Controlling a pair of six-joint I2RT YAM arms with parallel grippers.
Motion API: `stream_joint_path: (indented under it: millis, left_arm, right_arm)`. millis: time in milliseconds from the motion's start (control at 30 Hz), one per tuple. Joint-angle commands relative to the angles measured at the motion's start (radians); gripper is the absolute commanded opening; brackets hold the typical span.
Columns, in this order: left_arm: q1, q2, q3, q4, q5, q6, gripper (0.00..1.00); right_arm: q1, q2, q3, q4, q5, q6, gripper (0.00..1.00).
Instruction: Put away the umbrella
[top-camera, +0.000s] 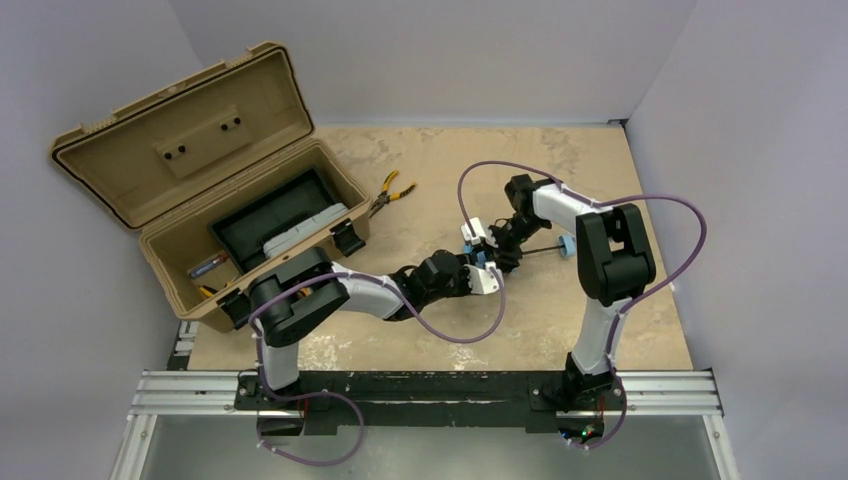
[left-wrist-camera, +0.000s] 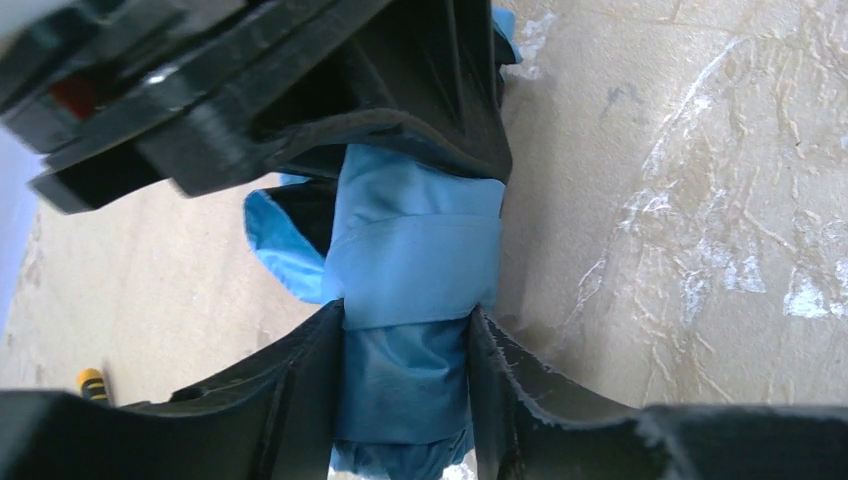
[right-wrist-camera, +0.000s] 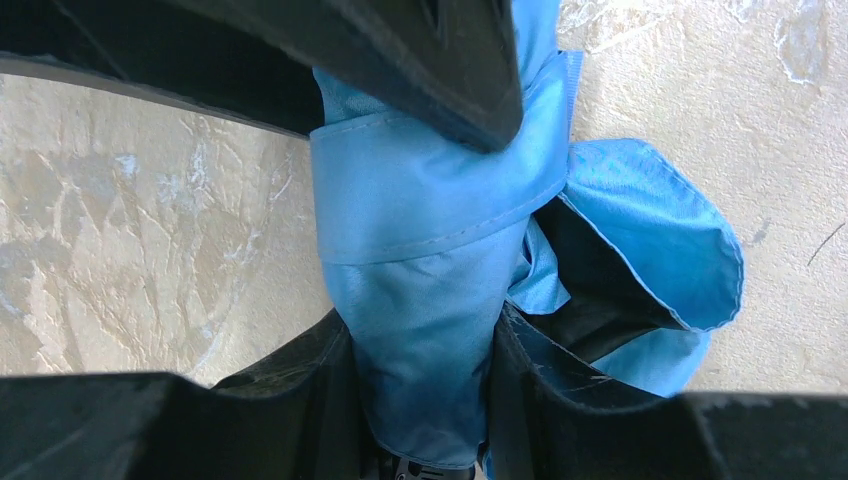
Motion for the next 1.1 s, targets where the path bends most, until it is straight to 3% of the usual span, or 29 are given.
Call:
stream_joint_path:
  millis: [0, 233, 433, 633, 767, 1067]
  left_arm:
    - [0.023, 0.067, 0.041, -0.112, 0.083, -0.048, 0.38]
    - [0.055, 0.094, 0.026, -0.199, 0.202, -0.134, 0.13]
    - [0.102, 0.097, -0.002, -0.239, 0.321, -0.174, 0.08]
    - [0.167, 0.132, 0.043, -0.331, 0.483, -0.218, 0.03]
    - [0.194, 0.167, 0.094, -0.421, 0.564, -0.236, 0.01]
    - [0.248, 0.251, 0.197, -0.602, 0.698, -0.289, 0.00]
  right_arm:
    - [0.039, 0.196, -0.156, -0.229, 0.249, 0.061, 0.03]
    - [0.025, 0.131, -0.096, -0.226, 0.127, 0.034, 0.30]
    - [-0.045, 0.025, 0.015, -0.227, -0.028, -0.010, 0.61]
    - [-0.081, -0.096, 0.074, -0.224, -0.147, -0.096, 0.82]
    - [-0.097, -0.159, 0.119, -0.219, -0.199, -0.123, 0.90]
    - [-0.147, -0.244, 0.182, -0.217, -0.216, -0.162, 0.94]
